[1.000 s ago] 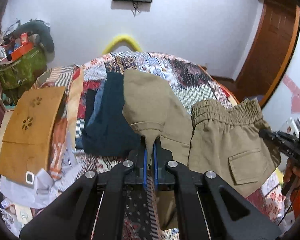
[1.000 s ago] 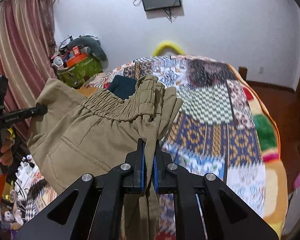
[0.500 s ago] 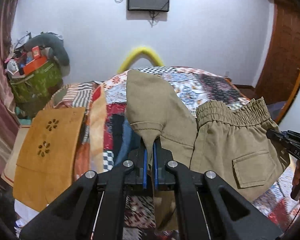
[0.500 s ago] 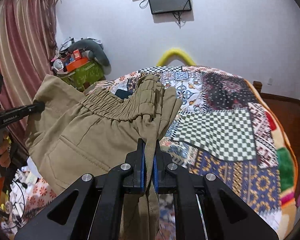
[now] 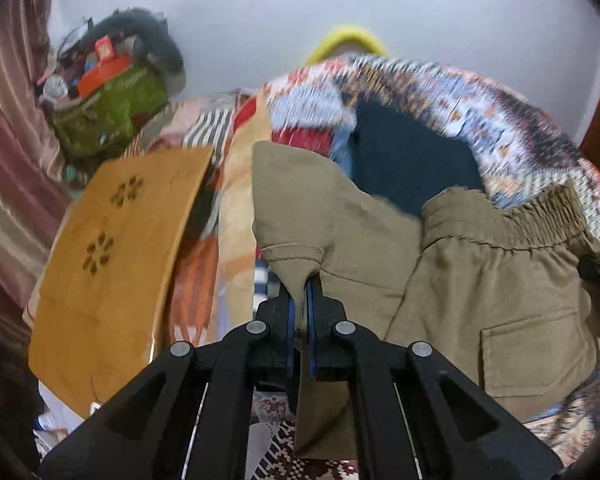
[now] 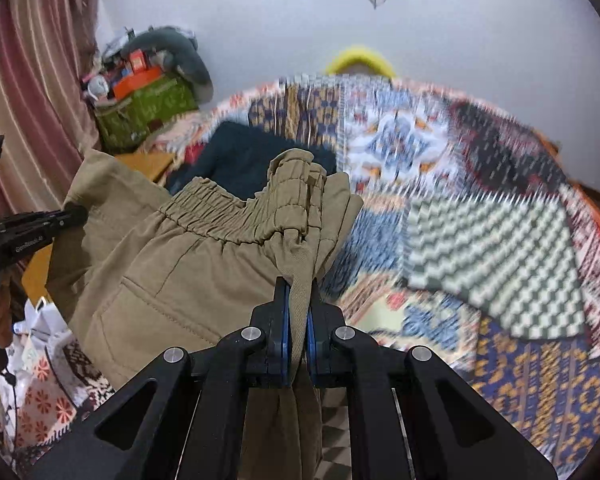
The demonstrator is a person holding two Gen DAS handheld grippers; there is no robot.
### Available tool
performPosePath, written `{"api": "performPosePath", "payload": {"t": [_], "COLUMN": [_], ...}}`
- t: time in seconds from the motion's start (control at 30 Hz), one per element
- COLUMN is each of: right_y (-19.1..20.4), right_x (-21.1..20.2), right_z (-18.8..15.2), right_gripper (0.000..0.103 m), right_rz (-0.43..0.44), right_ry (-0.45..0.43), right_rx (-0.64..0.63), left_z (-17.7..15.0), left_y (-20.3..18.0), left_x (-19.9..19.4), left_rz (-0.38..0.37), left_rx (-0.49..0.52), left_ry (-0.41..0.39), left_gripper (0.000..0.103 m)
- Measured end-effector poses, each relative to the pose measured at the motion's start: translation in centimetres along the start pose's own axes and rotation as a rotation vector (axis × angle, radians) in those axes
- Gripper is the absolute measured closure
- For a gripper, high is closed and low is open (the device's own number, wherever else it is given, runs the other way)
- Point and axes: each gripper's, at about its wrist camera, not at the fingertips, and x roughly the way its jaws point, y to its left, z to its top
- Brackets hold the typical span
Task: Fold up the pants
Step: 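Release the pants and raise both grippers away from the bed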
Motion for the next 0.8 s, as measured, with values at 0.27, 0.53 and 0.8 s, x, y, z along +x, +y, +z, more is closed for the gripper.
{"api": "performPosePath", "payload": {"t": [0.27, 0.53, 0.8], "right_y": [-1.2, 0.4, 4.0], "right_x": [0.5, -5.4, -17.8], "right_z": [-2.0, -2.4, -2.5], "right_gripper": [0.083, 0.081, 0.081], "right_rz": [0.001, 0.019, 0.08], "right_ry": [0.112, 0.057, -0.167], "right_rx": [0.061, -0.002, -0.056], "left_z": [-2.8, -4.0, -5.3], "left_y": [2.4, 3.6, 2.5], "left_x": [2.0, -5.7, -20.8], "left_rz": [-0.048, -0.138, -0.191], "left_rx": [-0.07, -0.102, -0.052], "left_ry": [0.103, 0.043, -0.2], "left_gripper": [0.079, 0.07, 0.07]}}
